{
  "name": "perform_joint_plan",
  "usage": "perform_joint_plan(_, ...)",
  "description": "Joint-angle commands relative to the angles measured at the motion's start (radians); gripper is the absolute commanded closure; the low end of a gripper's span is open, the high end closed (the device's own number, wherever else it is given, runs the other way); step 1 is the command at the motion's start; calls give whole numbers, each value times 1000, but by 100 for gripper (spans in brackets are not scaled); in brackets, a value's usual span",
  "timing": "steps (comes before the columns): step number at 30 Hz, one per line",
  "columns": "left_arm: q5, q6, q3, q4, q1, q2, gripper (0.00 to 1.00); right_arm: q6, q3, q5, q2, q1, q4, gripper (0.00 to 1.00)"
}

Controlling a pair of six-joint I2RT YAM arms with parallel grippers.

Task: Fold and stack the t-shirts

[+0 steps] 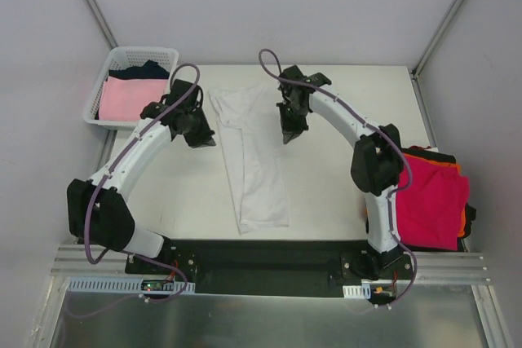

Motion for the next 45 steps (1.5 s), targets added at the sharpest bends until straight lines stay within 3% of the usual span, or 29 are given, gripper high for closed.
perform_joint_plan(1, 136, 31, -18, 23, -84, 69, 100, 7, 301, -275, 155, -67, -25, 99)
perform_joint_plan(4, 179, 39, -20, 37, -146, 133, 100, 80, 434, -433, 293, -111, 17, 99)
perform_joint_plan(5, 185, 43, -20, 40, -158, 147, 100, 108, 426, -523, 307, -122, 59, 99)
perform_joint_plan(10, 230, 74, -29, 54, -203, 236, 100, 243, 296, -655, 330, -177, 322, 99)
perform_joint_plan(15, 277, 102, -32, 81, -226, 298, 100, 353, 288, -840, 400, -194, 505, 99)
perform_joint_plan(23, 301, 140, -25, 100, -244, 357, 100, 465, 343, -820, 538, -194, 666, 99)
perform_joint_plan(30, 311, 140, -83, 101, -255, 316, 100, 447, 369, -720, 601, -209, 694, 99)
perform_joint_plan(37, 304, 132, -140, 100, -261, 275, 100, 418, 345, -674, 594, -225, 703, 99)
perform_joint_plan(45, 297, 125, -144, 106, -263, 293, 100, 361, 179, -617, 488, -249, 694, 99)
